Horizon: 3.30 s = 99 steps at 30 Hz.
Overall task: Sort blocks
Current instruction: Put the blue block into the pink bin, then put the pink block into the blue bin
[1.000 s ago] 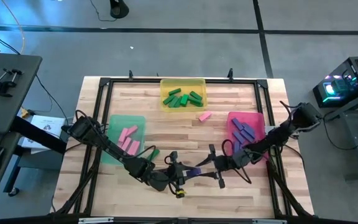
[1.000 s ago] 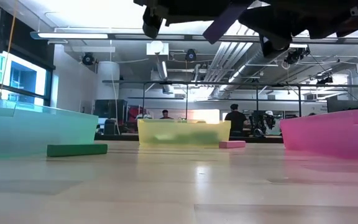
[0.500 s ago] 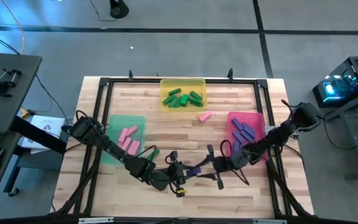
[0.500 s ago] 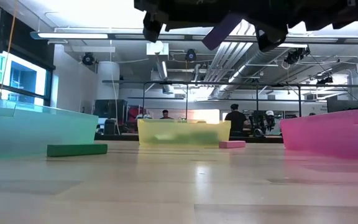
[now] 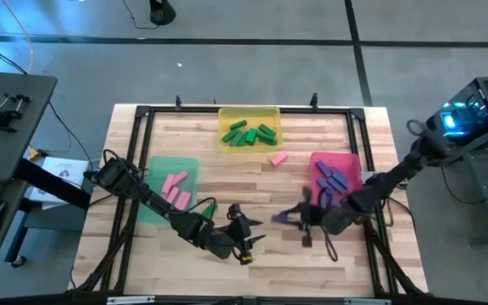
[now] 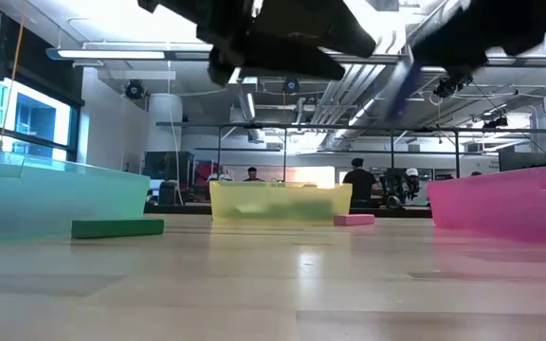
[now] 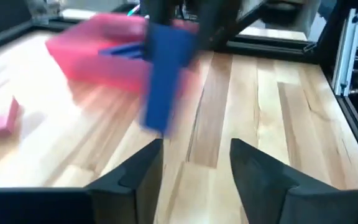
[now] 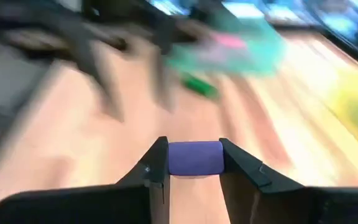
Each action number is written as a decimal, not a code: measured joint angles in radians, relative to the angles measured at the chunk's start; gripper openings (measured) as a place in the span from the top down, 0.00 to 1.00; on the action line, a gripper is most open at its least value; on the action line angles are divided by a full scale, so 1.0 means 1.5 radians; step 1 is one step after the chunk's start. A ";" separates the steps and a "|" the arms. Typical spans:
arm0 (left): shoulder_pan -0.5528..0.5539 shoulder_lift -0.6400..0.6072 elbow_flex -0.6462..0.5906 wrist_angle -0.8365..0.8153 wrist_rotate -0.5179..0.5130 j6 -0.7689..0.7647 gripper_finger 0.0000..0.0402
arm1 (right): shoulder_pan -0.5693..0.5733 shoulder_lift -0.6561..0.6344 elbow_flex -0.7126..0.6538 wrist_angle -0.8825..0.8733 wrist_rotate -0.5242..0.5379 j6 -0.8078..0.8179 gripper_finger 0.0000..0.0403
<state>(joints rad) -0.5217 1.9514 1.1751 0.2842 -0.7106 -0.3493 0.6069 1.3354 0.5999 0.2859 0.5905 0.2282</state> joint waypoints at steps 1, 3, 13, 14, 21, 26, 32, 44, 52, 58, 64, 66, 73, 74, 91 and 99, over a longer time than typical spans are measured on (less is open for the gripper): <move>0.000 0.000 0.000 -0.009 0.002 -0.012 0.56 | 0.004 -0.026 0.000 -0.076 0.029 0.041 0.81; 0.002 0.000 0.000 -0.025 0.003 -0.030 0.54 | 0.006 -0.080 0.000 -0.237 0.075 0.142 0.81; 0.003 0.000 0.000 -0.031 0.007 -0.045 0.52 | 0.001 -0.218 0.000 -0.846 0.111 0.638 0.81; 0.003 0.000 0.000 -0.032 0.007 -0.045 0.52 | -0.001 -0.219 0.000 -0.872 0.108 0.654 0.81; 0.003 0.000 0.000 -0.038 0.007 -0.045 0.52 | -0.005 -0.220 0.009 -0.932 0.120 0.663 0.81; 0.003 0.000 0.000 -0.038 0.008 -0.045 0.52 | -0.005 -0.220 0.037 -1.030 0.102 0.738 0.81; 0.003 0.000 0.000 -0.038 0.008 -0.044 0.52 | -0.036 -0.218 0.021 -1.045 -0.005 0.766 0.81; 0.003 0.000 0.000 -0.037 0.009 -0.054 0.52 | -0.170 -0.215 0.015 -0.939 -0.141 0.536 0.51; -0.012 -0.006 0.000 -0.042 0.015 -0.095 0.52 | -0.240 -0.215 0.176 -0.994 -0.075 0.424 0.47; -0.031 -0.042 0.000 -0.165 -0.012 -0.140 0.52 | -0.307 -0.204 0.214 -0.785 -0.071 0.177 0.48; -0.056 -0.079 0.000 -0.319 -0.086 -0.248 0.52 | -0.412 -0.139 0.163 -0.626 -0.105 0.047 0.48; -0.062 -0.083 0.000 -0.350 -0.105 -0.272 0.52 | -0.446 -0.104 0.144 -0.567 -0.105 0.025 0.48; -0.072 -0.083 -0.001 -0.379 -0.127 -0.305 0.52 | -0.534 0.045 0.114 -0.391 -0.177 -0.016 0.48; -0.071 -0.083 -0.001 -0.383 -0.127 -0.306 0.52 | -0.542 0.066 0.113 -0.377 -0.185 -0.017 0.48; -0.071 -0.082 -0.001 -0.384 -0.129 -0.307 0.52 | -0.515 0.224 0.114 -0.236 -0.332 0.040 0.48; -0.071 -0.082 0.000 -0.386 -0.129 -0.306 0.52 | -0.446 0.173 0.114 -0.170 -0.376 -0.080 0.48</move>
<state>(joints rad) -0.6289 1.8278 1.1748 -0.2950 -0.9043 -0.8089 -0.0619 1.5948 0.7715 0.0310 0.0272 0.1083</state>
